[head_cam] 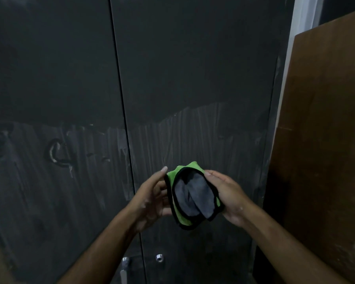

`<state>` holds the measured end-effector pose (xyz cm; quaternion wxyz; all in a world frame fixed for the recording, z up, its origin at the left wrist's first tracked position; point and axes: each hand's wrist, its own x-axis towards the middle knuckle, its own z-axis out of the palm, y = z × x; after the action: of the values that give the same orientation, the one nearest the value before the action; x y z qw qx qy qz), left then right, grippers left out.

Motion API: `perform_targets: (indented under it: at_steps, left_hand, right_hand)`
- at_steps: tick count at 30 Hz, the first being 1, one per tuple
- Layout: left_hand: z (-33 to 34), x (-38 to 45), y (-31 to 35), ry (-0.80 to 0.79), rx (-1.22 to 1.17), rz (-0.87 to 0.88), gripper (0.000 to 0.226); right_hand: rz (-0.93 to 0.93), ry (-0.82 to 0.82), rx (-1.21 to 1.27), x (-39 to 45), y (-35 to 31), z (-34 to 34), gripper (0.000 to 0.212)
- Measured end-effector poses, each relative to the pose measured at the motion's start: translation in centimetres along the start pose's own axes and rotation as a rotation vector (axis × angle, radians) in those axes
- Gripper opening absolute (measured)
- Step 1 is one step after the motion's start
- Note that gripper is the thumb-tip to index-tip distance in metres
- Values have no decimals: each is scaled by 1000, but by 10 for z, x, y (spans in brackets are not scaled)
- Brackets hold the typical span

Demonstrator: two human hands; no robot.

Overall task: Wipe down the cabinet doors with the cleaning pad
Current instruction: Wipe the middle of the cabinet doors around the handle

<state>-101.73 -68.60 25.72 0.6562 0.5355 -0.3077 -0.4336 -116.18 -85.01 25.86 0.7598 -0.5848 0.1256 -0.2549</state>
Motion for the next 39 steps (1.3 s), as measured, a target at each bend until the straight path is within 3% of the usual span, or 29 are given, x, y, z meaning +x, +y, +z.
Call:
perform_targets:
  at_steps: [3,8,15,17,21,26,30,32,35,37,39]
  left_hand:
    - [5,4,3,8,75,-103,64]
    - [-3,14,3,139,286,-100,12]
    - [-12,15,15,-127,374,-91,38]
    - [-12,17,16,-192,350,-102,53]
    - [-16,15,15,-334,210,-151,56]
    - [-5,24,0,-235,378,-74,38]
    - [-7,20,-1,-222,246,24,35]
    - [-11,21,-1,-197,169,30,36]
    - [-12,21,0,-138,116,46,42]
    - [-10,21,2,13,172,80,56]
    - [-9,21,1,212,284,147,74]
  right_hand:
    - [4,-12,-83,0,6,2,23]
    - [20,-86,-180,2,3,-9,14]
    - [-88,-166,-395,6,-5,-11,16]
    - [-105,-169,-422,8,-10,-12,17]
    - [-108,-201,-499,12,-17,-17,18]
    - [-50,-222,-551,11,-12,-24,20]
    - [216,-253,-371,5,-1,-52,43]
    - [273,-320,-190,0,16,-59,44]
    - [175,-196,46,-2,33,-51,47]
    - [79,-17,75,-1,32,-46,49]
    - [-13,37,-12,-1,23,-40,43]
